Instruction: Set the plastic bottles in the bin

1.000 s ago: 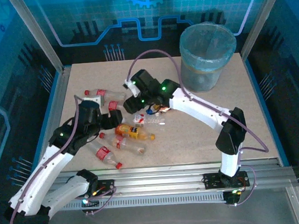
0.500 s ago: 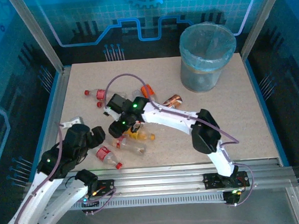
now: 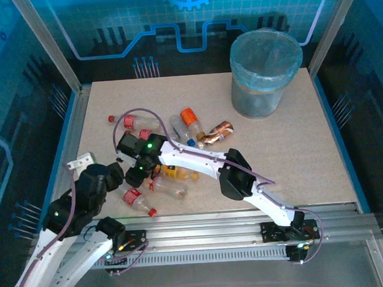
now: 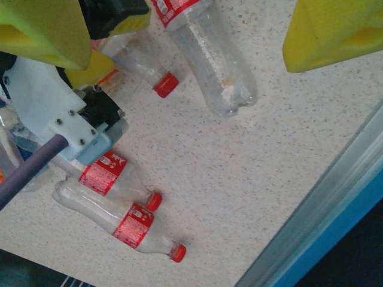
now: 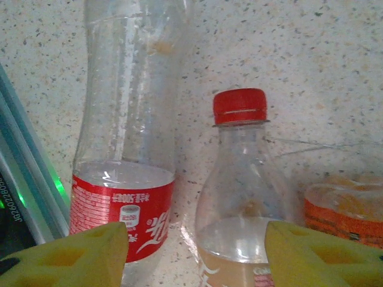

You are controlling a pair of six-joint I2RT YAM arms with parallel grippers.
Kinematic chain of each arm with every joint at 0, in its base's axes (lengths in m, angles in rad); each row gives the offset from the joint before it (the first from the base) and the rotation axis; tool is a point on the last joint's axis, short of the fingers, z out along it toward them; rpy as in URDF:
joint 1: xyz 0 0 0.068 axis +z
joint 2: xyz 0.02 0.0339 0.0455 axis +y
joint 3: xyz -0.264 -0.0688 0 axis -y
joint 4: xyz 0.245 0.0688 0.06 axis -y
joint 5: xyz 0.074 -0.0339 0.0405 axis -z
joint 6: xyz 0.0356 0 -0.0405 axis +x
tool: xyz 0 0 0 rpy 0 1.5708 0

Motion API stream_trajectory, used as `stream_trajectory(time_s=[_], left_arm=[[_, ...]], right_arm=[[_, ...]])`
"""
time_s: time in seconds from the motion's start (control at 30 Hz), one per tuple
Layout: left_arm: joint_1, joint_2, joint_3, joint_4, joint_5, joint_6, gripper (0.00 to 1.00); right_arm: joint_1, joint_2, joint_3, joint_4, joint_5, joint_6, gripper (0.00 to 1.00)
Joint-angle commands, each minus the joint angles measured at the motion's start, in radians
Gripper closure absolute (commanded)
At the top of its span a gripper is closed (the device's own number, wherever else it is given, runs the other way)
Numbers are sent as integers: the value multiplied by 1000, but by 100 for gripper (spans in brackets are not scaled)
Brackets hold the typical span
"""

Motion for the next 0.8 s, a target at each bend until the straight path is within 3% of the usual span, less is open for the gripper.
stream_trajectory(time_s=[0.0, 0.37, 0.77], left_arm=[[8, -41, -8, -19, -90, 16, 16], [7, -110, 51, -89, -235, -2, 16], [8, -145, 19, -53, -244, 7, 16]], right_arm=[[22, 35, 87, 9, -53, 35, 36], [39, 182, 237, 89, -176, 170, 38], [76, 273, 267, 99, -131, 183, 32]])
